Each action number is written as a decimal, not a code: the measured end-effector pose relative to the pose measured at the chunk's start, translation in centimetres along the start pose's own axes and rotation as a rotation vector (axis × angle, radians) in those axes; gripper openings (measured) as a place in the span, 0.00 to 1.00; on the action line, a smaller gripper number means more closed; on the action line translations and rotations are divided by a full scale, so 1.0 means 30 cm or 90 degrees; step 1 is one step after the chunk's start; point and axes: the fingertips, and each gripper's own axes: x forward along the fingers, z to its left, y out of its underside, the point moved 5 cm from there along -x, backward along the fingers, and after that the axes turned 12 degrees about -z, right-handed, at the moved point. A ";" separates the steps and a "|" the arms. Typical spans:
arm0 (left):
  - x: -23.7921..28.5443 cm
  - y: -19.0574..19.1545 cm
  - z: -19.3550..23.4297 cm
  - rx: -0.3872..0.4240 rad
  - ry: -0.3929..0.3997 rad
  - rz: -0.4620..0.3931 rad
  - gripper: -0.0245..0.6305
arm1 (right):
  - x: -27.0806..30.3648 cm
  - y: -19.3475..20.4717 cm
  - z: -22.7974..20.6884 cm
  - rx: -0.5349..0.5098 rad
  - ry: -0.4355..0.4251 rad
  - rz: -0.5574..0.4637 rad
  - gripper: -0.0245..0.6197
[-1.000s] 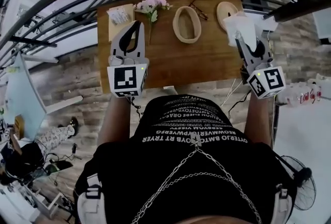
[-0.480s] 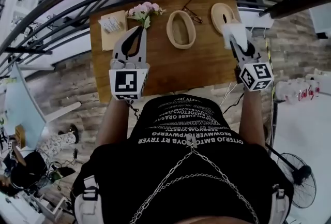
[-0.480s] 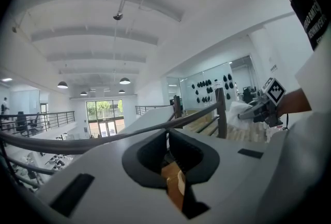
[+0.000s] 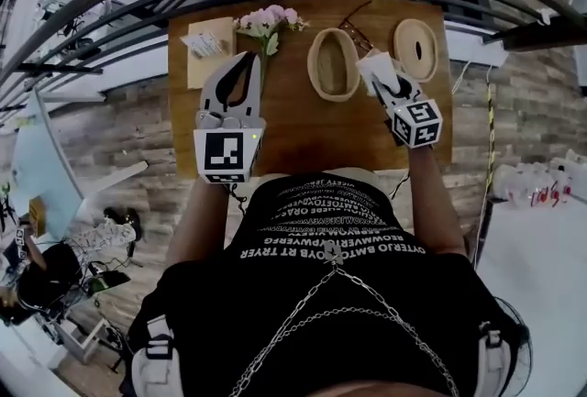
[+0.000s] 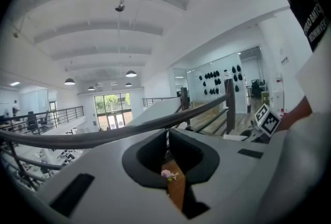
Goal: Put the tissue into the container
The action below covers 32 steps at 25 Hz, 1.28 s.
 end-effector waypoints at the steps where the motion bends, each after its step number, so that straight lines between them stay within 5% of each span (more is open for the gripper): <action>1: 0.010 0.008 0.002 0.000 -0.005 0.004 0.10 | 0.035 0.030 -0.002 0.004 -0.014 0.014 0.22; 11: 0.079 0.112 0.007 -0.018 -0.037 0.057 0.10 | 0.300 0.266 0.050 0.004 -0.132 0.166 0.23; 19: 0.090 0.132 -0.034 -0.018 -0.025 0.066 0.10 | 0.415 0.389 0.056 0.019 -0.128 0.289 0.24; 22: 0.073 0.108 -0.050 -0.012 -0.010 0.051 0.10 | 0.407 0.387 0.066 -0.007 -0.108 0.282 0.31; 25: 0.041 0.087 -0.048 -0.012 -0.011 0.044 0.10 | 0.365 0.367 0.088 0.002 -0.095 0.253 0.51; 32: -0.048 0.032 -0.036 -0.014 -0.010 0.010 0.10 | 0.152 0.247 0.072 0.037 -0.045 0.164 0.52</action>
